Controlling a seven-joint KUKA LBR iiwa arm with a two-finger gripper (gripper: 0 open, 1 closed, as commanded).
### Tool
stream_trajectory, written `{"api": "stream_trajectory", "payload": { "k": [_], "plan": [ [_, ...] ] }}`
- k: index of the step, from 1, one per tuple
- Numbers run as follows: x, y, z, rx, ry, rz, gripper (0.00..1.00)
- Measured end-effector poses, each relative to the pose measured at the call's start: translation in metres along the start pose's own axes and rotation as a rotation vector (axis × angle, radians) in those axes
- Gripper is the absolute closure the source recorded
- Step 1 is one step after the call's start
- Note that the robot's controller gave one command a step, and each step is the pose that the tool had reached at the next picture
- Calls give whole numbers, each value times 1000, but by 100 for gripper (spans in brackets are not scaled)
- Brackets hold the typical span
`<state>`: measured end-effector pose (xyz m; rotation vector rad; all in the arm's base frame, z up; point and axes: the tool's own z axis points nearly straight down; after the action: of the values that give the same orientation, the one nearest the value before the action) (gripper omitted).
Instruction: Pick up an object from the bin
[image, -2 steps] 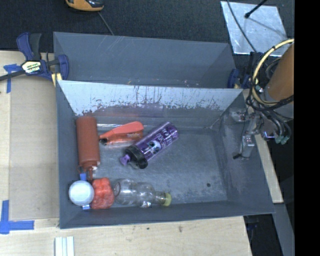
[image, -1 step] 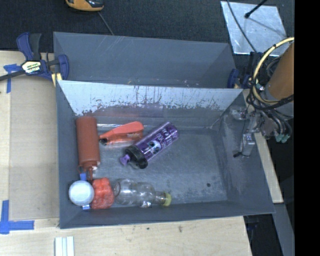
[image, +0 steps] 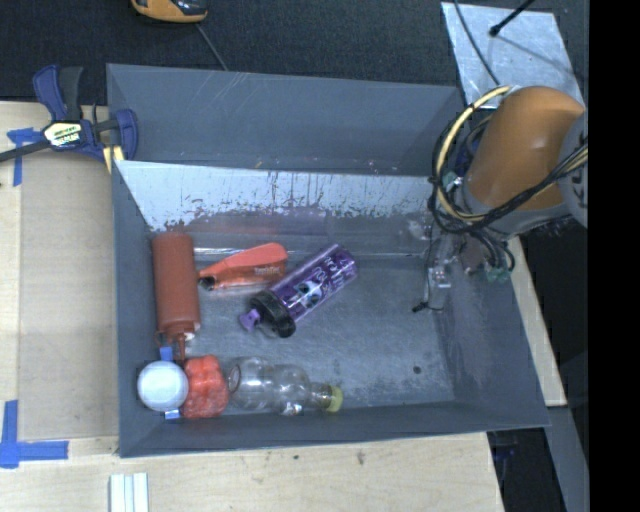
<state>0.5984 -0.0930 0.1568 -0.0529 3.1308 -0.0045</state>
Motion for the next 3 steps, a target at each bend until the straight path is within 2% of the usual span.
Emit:
{"api": "stream_trajectory", "payload": {
  "k": [1,2,3],
  "plan": [
    [11,16,32,-6,9,76,0],
    [-15,27,56,-1,4,28,0],
    [11,88,75,-2,4,9,0]
  ]
}}
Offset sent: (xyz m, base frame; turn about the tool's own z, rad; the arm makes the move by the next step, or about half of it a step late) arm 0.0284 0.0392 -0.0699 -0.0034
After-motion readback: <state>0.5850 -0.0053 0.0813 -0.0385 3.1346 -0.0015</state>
